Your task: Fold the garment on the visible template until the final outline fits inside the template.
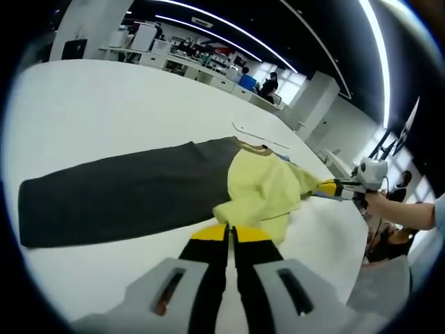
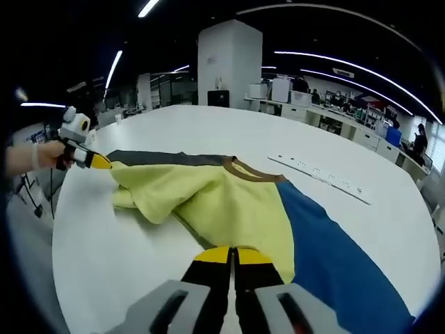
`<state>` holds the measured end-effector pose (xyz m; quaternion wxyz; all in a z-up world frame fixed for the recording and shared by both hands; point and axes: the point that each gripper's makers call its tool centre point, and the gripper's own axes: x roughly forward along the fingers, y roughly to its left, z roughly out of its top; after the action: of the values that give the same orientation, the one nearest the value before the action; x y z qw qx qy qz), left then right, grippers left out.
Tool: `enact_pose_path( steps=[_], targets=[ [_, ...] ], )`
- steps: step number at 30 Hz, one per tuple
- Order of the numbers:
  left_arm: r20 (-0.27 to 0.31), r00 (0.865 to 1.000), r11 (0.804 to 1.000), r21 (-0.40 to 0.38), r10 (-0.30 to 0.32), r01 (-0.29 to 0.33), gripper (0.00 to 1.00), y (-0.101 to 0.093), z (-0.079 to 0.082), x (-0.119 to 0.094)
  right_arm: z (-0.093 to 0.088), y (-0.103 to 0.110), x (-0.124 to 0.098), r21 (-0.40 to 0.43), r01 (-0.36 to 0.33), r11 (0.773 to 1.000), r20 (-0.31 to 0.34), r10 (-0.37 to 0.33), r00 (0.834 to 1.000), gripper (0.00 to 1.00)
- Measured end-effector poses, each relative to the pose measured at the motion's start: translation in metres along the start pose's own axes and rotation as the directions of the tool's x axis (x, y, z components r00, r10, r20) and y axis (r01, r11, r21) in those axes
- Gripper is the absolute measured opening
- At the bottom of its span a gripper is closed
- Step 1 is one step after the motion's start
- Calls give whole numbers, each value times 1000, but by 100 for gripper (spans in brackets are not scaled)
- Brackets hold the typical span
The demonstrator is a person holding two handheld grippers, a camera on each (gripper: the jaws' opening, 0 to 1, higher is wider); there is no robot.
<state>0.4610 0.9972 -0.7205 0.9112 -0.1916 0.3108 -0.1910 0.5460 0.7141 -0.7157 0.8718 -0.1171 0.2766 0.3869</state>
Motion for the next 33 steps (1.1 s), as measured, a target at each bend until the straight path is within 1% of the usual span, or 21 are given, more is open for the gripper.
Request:
enact_pose_path(
  steps=[3,6,12,18,23,26,33],
  targets=[
    [3,1000,1000,0,2,-2,0,0,0,-4,3,5,-11,7,-5,1000,10,5,1000,0],
    [3,1000,1000,2,4,-4,0,0,-3,-8,1,11,-22,17,-9,1000,15,9,1000,0],
    [3,1000,1000,3,3,-3,0,0,-9,-16,-9,16,-44,46,-2,999,14,1,1000,0],
    [4,1000,1000,-1,5,-5,0,1,-14,-23,-17,12,-54,70,16,997,7,-17,1000,0],
    [6,1000,1000,-4,7,-7,0,3,-13,-25,-17,9,-55,71,26,997,5,-26,1000,0],
    [7,1000,1000,-4,7,-7,0,3,-12,-24,-14,7,-53,78,27,997,10,-28,1000,0],
    [8,1000,1000,-1,9,-9,0,5,-5,-22,-3,-2,-38,101,43,994,26,-45,999,0]
  ],
)
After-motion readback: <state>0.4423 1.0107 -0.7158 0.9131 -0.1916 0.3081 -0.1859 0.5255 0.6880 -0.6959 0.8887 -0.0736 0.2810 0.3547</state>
